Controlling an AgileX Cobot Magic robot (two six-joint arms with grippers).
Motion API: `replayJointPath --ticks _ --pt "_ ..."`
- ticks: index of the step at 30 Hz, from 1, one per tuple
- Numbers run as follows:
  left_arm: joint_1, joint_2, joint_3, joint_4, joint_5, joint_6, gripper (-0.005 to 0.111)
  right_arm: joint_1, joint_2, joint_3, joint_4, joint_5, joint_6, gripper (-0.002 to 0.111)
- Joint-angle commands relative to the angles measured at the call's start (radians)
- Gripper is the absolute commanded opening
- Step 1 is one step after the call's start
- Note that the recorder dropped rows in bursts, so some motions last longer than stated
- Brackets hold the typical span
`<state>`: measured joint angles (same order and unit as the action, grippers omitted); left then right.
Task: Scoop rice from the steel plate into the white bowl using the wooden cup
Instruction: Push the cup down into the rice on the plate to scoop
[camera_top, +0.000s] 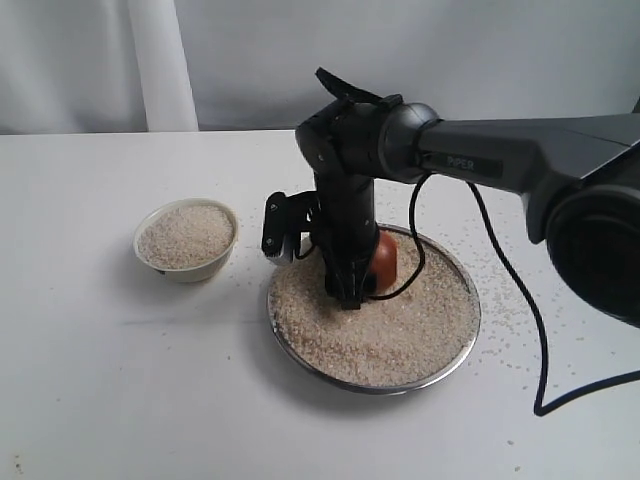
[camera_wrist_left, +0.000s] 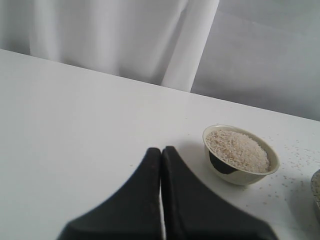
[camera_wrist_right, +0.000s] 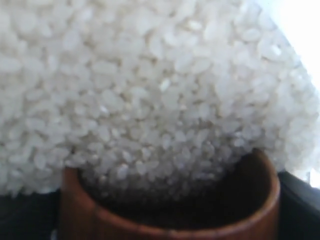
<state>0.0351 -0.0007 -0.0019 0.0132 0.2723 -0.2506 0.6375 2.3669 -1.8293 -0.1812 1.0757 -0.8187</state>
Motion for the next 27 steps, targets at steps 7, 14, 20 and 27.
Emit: replayJointPath --ticks 7,14,20,27 --pt "-0.005 0.001 0.002 -0.004 -0.007 -0.004 0.0 -0.006 0.04 0.167 0.06 -0.227 0.011 0.0" --pt "-0.005 0.001 0.002 -0.004 -0.007 -0.004 0.0 -0.079 -0.074 0.306 0.188 -0.387 -0.023 0.0" --pt "-0.005 0.001 0.002 -0.004 -0.007 -0.004 0.0 -0.118 -0.17 0.473 0.316 -0.592 -0.127 0.0" --pt "-0.005 0.001 0.002 -0.004 -0.007 -0.004 0.0 -0.101 -0.161 0.495 0.339 -0.658 -0.148 0.0"
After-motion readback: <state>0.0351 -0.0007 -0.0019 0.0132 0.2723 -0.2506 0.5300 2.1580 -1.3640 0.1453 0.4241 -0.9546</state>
